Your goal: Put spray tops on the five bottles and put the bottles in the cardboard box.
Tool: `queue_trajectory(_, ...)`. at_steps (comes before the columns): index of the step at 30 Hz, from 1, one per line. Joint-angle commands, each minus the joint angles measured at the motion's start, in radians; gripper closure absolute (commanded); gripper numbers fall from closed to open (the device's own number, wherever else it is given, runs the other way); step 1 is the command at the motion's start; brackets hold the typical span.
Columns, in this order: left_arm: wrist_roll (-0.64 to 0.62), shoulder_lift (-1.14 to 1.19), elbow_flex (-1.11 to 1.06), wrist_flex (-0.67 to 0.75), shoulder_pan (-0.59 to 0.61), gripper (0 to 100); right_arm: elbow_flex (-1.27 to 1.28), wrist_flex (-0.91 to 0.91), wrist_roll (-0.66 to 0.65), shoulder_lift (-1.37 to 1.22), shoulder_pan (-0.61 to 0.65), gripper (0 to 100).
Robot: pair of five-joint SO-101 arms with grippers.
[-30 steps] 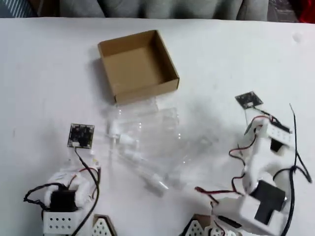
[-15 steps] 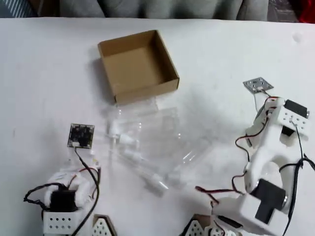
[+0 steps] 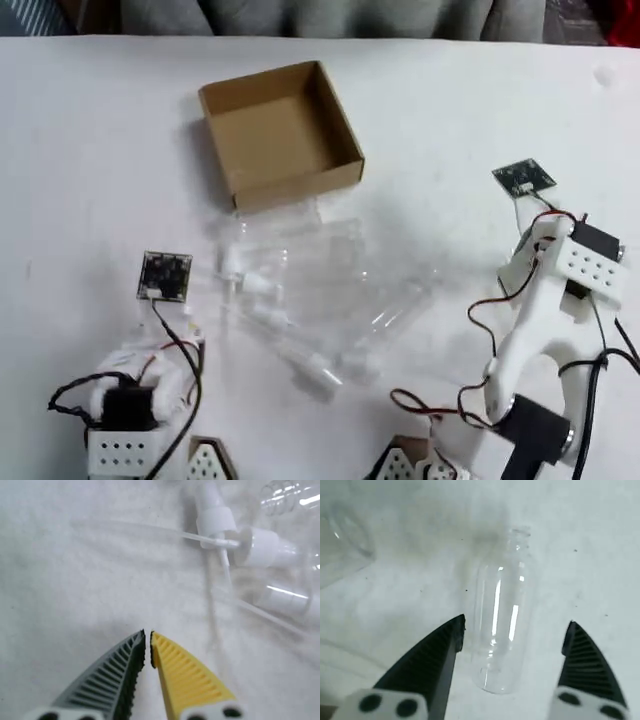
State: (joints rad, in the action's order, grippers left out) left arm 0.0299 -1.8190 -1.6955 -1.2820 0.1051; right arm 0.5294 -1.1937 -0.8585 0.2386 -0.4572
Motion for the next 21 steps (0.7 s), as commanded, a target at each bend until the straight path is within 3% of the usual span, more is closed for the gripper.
queue_trajectory(1, 0.005, -0.012, 0.003, -0.005, 0.008, 98, -0.012, 0.048, -0.009, -0.079, 0.008, 70.0)
queue_trajectory(16, 0.005, -0.012, 0.003, -0.005, 0.008, 98, -0.207, 0.081, -0.005, -0.354, 0.019, 70.4)
queue_trajectory(21, 0.005, -0.012, 0.003, -0.005, 0.008, 98, -0.338, 0.016, -0.005, -0.452, 0.024, 83.1)
